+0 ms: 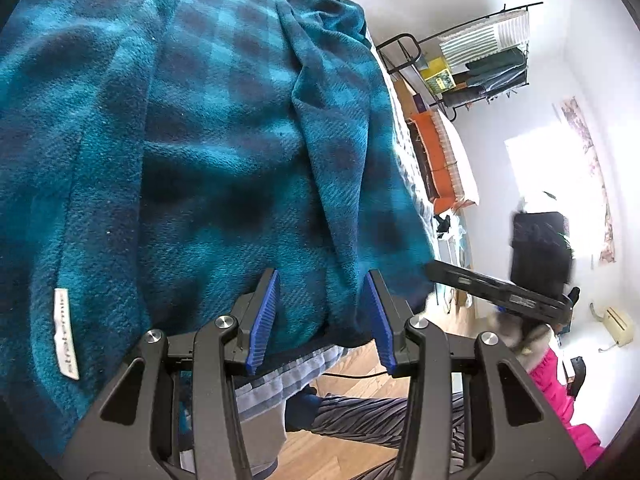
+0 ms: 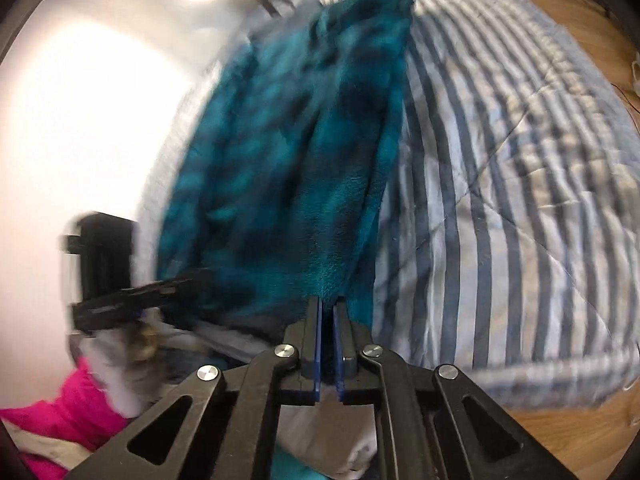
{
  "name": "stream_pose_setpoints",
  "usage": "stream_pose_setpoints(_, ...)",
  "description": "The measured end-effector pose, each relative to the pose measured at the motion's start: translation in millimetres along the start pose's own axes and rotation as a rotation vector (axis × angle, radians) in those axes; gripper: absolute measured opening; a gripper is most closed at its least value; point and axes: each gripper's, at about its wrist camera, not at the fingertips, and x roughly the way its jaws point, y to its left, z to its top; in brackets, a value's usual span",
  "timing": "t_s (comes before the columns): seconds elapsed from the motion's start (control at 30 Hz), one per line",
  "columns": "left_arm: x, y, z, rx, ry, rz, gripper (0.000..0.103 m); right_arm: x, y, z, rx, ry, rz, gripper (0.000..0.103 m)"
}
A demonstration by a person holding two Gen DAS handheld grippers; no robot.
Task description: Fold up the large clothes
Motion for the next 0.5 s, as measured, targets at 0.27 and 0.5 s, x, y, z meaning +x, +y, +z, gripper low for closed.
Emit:
stream_pose_setpoints(0.27, 26, -5, -3, -0.010, 0.065, -0.020, 0.043, 19, -24, -19, 0.101, 0.057, -0.068, 0.001)
stream_pose_setpoints(0.5, 36, -29, -7, 0.065, 0.092, -0.047, 0.000, 2, -16, -12, 0.092, -0.002, 0.018, 0.001)
